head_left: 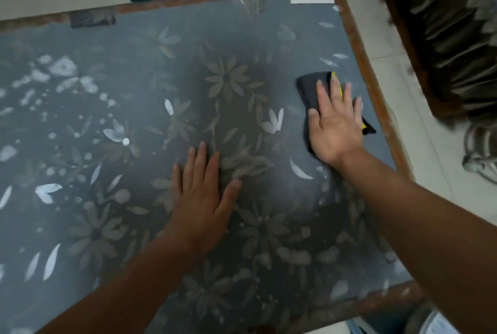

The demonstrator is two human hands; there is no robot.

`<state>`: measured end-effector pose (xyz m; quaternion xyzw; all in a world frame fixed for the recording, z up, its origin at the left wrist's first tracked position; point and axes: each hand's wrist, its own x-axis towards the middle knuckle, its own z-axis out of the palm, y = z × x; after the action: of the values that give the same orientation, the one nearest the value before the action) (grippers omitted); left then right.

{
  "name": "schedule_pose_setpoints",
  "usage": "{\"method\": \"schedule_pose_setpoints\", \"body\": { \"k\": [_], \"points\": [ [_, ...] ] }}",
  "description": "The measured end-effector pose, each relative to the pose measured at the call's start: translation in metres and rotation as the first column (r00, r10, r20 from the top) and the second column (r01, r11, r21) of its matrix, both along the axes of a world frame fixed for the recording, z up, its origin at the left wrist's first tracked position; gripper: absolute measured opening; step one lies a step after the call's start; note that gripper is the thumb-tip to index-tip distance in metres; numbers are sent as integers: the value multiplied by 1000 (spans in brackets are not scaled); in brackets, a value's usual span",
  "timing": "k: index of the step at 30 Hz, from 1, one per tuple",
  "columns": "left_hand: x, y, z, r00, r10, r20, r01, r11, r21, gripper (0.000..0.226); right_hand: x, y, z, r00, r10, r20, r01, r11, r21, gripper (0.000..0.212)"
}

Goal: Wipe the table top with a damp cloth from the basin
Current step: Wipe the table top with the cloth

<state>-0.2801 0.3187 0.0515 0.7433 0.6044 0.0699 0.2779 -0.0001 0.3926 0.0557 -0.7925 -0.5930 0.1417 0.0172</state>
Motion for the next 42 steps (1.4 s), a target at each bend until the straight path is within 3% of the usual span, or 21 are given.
{"method": "schedule_pose_setpoints", "body": {
  "k": [2, 4, 6, 8, 12, 14, 16, 18, 20, 22, 24, 26, 28, 30, 31, 33, 35, 37, 39, 41, 42],
  "points": [
    [-1, 1, -2, 998, 29, 55, -28, 1000, -9, 83, -31, -23, -2, 993, 117, 24, -117, 993, 27, 62],
    [-4, 0, -2, 989, 60, 136, -57, 998, -23, 82, -61, -72, 0, 933, 361, 1, -361, 932, 38, 62],
    [-6, -1, 0, 984, 56, 171, -50, 998, -39, 83, -67, -110, 5, 873, 486, -51, -485, 874, 18, 59],
    [-8, -3, 0, 989, 24, 148, -19, 999, -39, 86, -61, -106, 5, 884, 465, -57, -464, 885, 34, 58],
    [-8, -1, -2, 969, 78, 235, -67, 996, -52, 90, -100, -27, -2, 994, 100, -43, -98, 994, 40, 58],
    [-9, -1, -3, 942, 130, 309, -112, 991, -76, 89, -133, -28, -9, 968, 245, 61, -249, 966, 64, 61],
    [-11, -2, -3, 930, 149, 335, -132, 989, -72, 89, -142, -67, -5, 879, 477, 23, -478, 878, 36, 60],
    [-10, -2, -3, 937, 149, 315, -140, 989, -50, 89, -116, -102, 0, 831, 554, -49, -552, 833, 41, 59],
    [-7, -3, -3, 973, 95, 211, -93, 995, -24, 87, -73, -95, -3, 880, 476, -3, -475, 879, 37, 60],
    [-5, -3, -3, 996, 36, 82, -37, 999, 4, 85, -36, -58, -6, 975, 223, 5, -223, 974, 43, 60],
    [-1, -3, -1, 1000, 8, -8, -8, 1000, 6, 85, -31, -43, -2, 998, 65, -18, -65, 998, 19, 61],
    [6, -5, 4, 996, 6, -91, -7, 1000, -11, 86, -46, -76, -1, 973, 231, 6, -231, 972, 48, 62],
    [19, -7, 9, 988, 46, -149, -52, 998, -41, 87, -50, -136, 3, 868, 496, -33, -496, 868, 17, 61],
    [33, -11, 11, 982, 78, -175, -91, 993, -69, 93, -16, -146, 5, 839, 543, -26, -543, 839, 1, 60],
    [38, -13, 11, 981, 84, -175, -100, 992, -81, 96, 2, -128, 3, 891, 454, -2, -454, 891, 8, 60],
    [42, -18, 7, 983, 97, -155, -111, 990, -85, 97, 29, -66, 1, 992, 123, 10, -123, 992, 28, 60],
    [39, -21, 3, 987, 119, -108, -127, 990, -69, 92, 23, -22, 0, 1000, -15, 2, 15, 1000, 12, 62],
    [35, -21, 2, 986, 164, -14, -165, 983, -82, 90, -12, -29, -6, 982, 188, 36, -190, 980, 53, 62],
    [33, -23, 4, 979, 194, 55, -188, 977, -105, 89, -49, -86, -5, 820, 572, 14, -572, 818, 66, 62],
    [33, -23, 5, 978, 195, 72, -185, 975, -121, 87, -49, -125, -1, 680, 731, -48, -730, 682, 40, 60],
    [33, -23, 5, 979, 191, 70, -182, 976, -123, 87, -38, -117, -4, 674, 738, -14, -736, 674, 66, 59]
  ]
}}
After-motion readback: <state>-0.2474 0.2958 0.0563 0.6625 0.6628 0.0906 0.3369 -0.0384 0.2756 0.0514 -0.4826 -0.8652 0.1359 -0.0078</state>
